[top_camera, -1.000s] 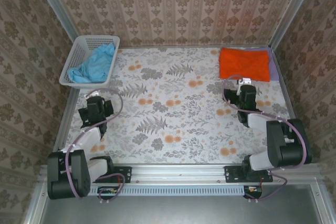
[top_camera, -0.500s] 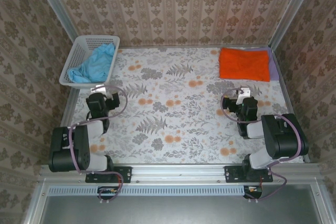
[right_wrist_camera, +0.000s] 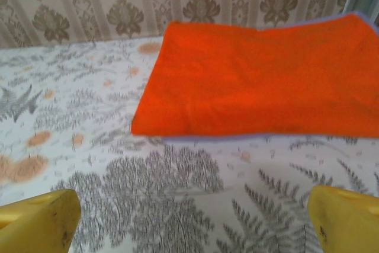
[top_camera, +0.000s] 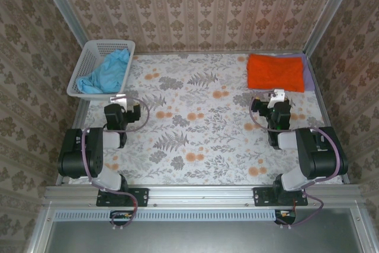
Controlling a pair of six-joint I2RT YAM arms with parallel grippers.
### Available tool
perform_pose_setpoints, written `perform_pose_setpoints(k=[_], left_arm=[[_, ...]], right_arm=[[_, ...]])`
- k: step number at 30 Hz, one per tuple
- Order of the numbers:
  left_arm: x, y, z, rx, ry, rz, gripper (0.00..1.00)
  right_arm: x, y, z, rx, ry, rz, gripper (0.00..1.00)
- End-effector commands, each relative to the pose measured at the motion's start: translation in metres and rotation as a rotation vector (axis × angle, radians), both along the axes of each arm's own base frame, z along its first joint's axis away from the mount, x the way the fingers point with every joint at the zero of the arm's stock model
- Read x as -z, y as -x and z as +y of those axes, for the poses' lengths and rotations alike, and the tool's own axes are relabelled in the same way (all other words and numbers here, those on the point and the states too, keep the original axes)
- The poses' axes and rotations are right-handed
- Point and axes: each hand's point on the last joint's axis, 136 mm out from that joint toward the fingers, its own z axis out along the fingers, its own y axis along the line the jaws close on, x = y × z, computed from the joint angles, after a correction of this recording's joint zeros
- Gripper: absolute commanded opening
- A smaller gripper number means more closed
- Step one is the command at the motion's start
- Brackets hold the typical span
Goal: Fold and stack the t-shirts
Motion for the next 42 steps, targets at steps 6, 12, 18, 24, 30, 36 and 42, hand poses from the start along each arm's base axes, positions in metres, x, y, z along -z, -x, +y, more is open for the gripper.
perform_pose_setpoints(k=[6,12,18,24,30,36,42], left_arm=[[-0.0179,-0.0098,0.0000,0.010,-0.014,-0.061,1.00],[-0.0182,-0.0088,-0.0006,0.010,-0.018,-0.065,1.00],[-0.0175,-0.0087,-0.0007,0.010,-0.019,-0.063,1.00],[-0.0175,-0.0087,-0.0008,0.011,-0.019,-0.063,1.00],[-0.0179,-0.0088,-0.0007,0.011,-0.018,-0.064,1.00],[-0.0177,-0.0088,-0.0008,0.011,-0.018,-0.064,1.00],[-0.0174,-0.0088,-0.0004,0.009,-0.018,-0.063,1.00]], right_arm=[[0.0123,0.0023,-0.0045,0.039,0.006,0.056,0.99],[0.0122,0.0027,-0.0036,0.036,0.007,0.055,1.00],[0.0121,0.0027,-0.0039,0.037,0.007,0.054,1.00],[0.0115,0.0024,-0.0041,0.037,0.008,0.053,1.00],[0.0119,0.0024,-0.0038,0.037,0.007,0.054,1.00],[0.0114,0.0018,-0.0036,0.036,0.007,0.053,0.99],[0.0124,0.0020,-0.0038,0.035,0.009,0.058,1.00]])
